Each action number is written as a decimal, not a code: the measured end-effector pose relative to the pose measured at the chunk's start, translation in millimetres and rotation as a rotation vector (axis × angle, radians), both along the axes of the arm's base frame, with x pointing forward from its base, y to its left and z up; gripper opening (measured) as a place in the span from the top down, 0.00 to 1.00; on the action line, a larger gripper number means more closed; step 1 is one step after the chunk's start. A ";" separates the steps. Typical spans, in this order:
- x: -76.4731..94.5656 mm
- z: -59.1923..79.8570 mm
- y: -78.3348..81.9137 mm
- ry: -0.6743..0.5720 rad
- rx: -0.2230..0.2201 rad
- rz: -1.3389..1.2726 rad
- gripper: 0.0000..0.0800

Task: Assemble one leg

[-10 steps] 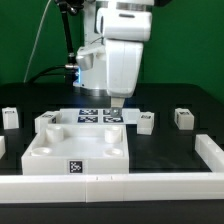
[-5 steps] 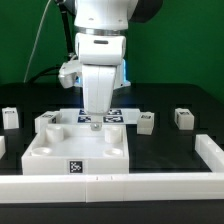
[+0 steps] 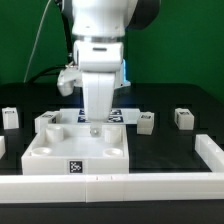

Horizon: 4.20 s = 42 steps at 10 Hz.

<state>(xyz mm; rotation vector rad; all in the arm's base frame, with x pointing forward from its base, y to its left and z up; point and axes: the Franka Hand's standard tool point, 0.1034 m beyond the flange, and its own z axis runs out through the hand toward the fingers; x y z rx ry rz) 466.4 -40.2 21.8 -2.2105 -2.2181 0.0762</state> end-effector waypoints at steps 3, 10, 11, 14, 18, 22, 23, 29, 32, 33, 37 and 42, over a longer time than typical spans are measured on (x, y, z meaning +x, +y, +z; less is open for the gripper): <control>-6.1 -9.9 1.3 0.014 0.006 -0.002 0.19; -7.0 -11.7 1.6 0.018 0.007 -0.004 0.78; -5.4 -11.0 1.4 0.012 0.007 -0.003 0.92; -4.8 -10.8 1.5 0.009 0.007 -0.003 0.92; -4.6 -10.7 2.0 0.008 0.007 -0.002 0.92; 9.7 -6.0 62.1 0.004 0.027 0.051 0.92; 14.6 -7.3 70.2 0.000 0.033 0.062 0.92; 19.7 -11.5 91.0 -0.003 0.043 0.040 0.92; 24.5 -11.6 115.4 -0.003 0.045 0.006 0.92; 24.7 -10.8 121.5 0.001 0.041 -0.018 0.92; 24.3 -9.6 126.6 0.013 0.034 -0.029 0.92; 24.2 -9.8 126.1 0.013 0.034 -0.030 0.39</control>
Offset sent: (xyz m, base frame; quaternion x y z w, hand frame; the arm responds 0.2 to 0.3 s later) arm -0.0037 -0.0012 -0.0106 -0.0123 -0.0030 0.0215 0.9997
